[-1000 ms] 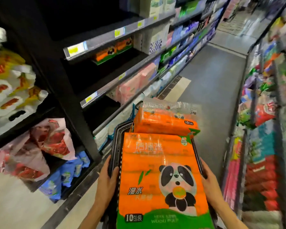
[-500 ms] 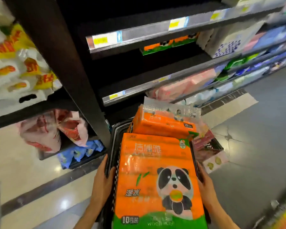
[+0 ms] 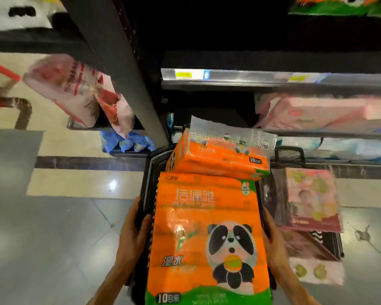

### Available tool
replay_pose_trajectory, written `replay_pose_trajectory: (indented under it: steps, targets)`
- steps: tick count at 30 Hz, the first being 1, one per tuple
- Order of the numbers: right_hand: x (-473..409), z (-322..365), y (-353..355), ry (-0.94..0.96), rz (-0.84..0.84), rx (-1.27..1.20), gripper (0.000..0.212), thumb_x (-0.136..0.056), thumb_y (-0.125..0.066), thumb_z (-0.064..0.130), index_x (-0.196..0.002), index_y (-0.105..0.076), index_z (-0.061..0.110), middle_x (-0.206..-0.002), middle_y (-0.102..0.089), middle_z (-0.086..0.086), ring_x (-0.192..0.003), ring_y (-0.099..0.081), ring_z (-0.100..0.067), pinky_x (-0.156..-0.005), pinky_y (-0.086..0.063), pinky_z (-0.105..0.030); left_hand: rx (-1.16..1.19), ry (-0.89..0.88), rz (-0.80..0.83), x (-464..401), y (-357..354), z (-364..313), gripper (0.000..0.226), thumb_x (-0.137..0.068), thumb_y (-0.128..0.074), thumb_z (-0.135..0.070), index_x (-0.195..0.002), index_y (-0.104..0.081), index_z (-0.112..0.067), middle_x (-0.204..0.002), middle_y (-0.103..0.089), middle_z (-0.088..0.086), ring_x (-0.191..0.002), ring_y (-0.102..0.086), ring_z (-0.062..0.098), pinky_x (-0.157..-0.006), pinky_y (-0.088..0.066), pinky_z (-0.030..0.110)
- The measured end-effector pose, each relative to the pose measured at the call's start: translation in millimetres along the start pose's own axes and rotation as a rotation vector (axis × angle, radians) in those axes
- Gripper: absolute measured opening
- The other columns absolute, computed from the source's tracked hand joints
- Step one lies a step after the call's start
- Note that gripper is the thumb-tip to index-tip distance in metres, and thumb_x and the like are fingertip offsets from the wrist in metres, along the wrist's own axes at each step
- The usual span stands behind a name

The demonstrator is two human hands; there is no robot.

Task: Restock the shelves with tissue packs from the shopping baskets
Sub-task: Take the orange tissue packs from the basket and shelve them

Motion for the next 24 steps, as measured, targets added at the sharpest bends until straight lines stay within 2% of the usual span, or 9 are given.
replay_pose_trajectory:
  steps: [2,5,7,8,11,12,14,20,24]
  targets:
    - [-26,-28,-10,0.004,0.009,-0.002,0.069,-0.092,-0.058,0.060,-0.155,-0.031,0.052,-0.157,-0.047,0.010,-0.143,-0.048,-0.019,-0.113,-0.043,-0.058,-0.007,0.030,-0.005,-18,-15,34,0.052,-0.100,-0.056,-0.037,-0.148,-0.039,-0.050,-0.138,-0.061,-0.020,-0.124,-0.062,0.006,-0.095,-0.054,0.025]
    - [-66,-71,-27,0.016,0.025,0.002,0.070,-0.093,-0.058,0.063,-0.156,-0.030,0.052,-0.156,-0.049,0.009,-0.143,-0.049,-0.021,-0.112,-0.043,-0.061,-0.045,0.042,-0.017,-46,-38,83,0.052,-0.103,-0.057,-0.033,-0.145,-0.037,-0.055,-0.138,-0.061,-0.017,-0.122,-0.062,0.002,-0.088,-0.051,0.010]
    - [-86,-101,-39,-0.018,0.020,-0.008,0.066,-0.097,-0.059,0.057,-0.156,-0.030,0.051,-0.154,-0.052,0.006,-0.140,-0.051,-0.023,-0.111,-0.044,-0.062,-0.045,0.074,-0.016,-62,-52,115,0.052,-0.102,-0.057,-0.039,-0.145,-0.035,-0.058,-0.139,-0.059,-0.019,-0.122,-0.061,-0.001,-0.089,-0.051,0.008]
    - [-95,-113,-45,-0.021,0.017,-0.017,0.064,-0.099,-0.060,0.052,-0.155,-0.030,0.052,-0.152,-0.054,0.004,-0.138,-0.053,-0.024,-0.110,-0.045,-0.062,-0.055,0.071,-0.013,-70,-59,129,0.053,-0.100,-0.055,-0.042,-0.146,-0.035,-0.059,-0.140,-0.059,-0.019,-0.122,-0.062,0.001,-0.092,-0.053,0.013]
    - [-119,-135,-64,-0.024,0.009,-0.015,0.061,-0.102,-0.058,0.045,-0.156,-0.030,0.051,-0.150,-0.057,0.000,-0.135,-0.056,-0.026,-0.111,-0.045,-0.061,-0.074,0.102,-0.004,-91,-71,180,0.058,-0.097,-0.055,-0.045,-0.149,-0.032,-0.057,-0.143,-0.060,-0.010,-0.123,-0.065,0.014,-0.099,-0.056,0.045]
    - [-126,-139,-70,-0.024,0.008,-0.011,0.060,-0.104,-0.057,0.041,-0.156,-0.030,0.051,-0.150,-0.056,0.001,-0.135,-0.056,-0.024,-0.111,-0.045,-0.060,-0.085,0.110,-0.001,-96,-75,195,0.060,-0.096,-0.054,-0.046,-0.151,-0.030,-0.056,-0.144,-0.059,-0.008,-0.123,-0.064,0.015,-0.100,-0.056,0.050]
    - [-137,-146,-80,-0.017,-0.001,-0.025,0.059,-0.104,-0.056,0.035,-0.156,-0.031,0.048,-0.148,-0.058,0.004,-0.133,-0.058,-0.020,-0.110,-0.046,-0.058,-0.119,0.118,-0.005,-106,-81,218,0.065,-0.096,-0.054,-0.045,-0.154,-0.026,-0.054,-0.146,-0.058,-0.008,-0.124,-0.063,0.014,-0.100,-0.055,0.052]
    - [-159,-187,-101,-0.056,0.009,-0.093,0.061,-0.101,-0.058,0.046,-0.156,-0.030,0.050,-0.146,-0.059,0.005,-0.128,-0.062,-0.025,-0.108,-0.047,-0.062,-0.160,0.128,0.026,-120,-100,272,0.072,-0.098,-0.056,-0.038,-0.158,-0.017,-0.049,-0.154,-0.050,-0.003,-0.134,-0.056,0.022,-0.105,-0.049,0.060]
    - [-167,-205,-108,-0.063,0.000,-0.083,0.062,-0.106,-0.055,0.028,-0.157,-0.028,0.050,-0.148,-0.058,0.005,-0.129,-0.061,-0.026,-0.108,-0.047,-0.062,-0.180,0.110,0.052,-128,-109,286,0.072,-0.098,-0.055,-0.038,-0.157,-0.016,-0.052,-0.156,-0.047,-0.005,-0.138,-0.053,0.020,-0.108,-0.047,0.059]
Point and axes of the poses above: each hand's wrist, its own x-axis away from the middle knuckle, its own y-axis out of the back of the hand, z = x × y, the point moved 9 cm from there along -x, towards the middle knuckle
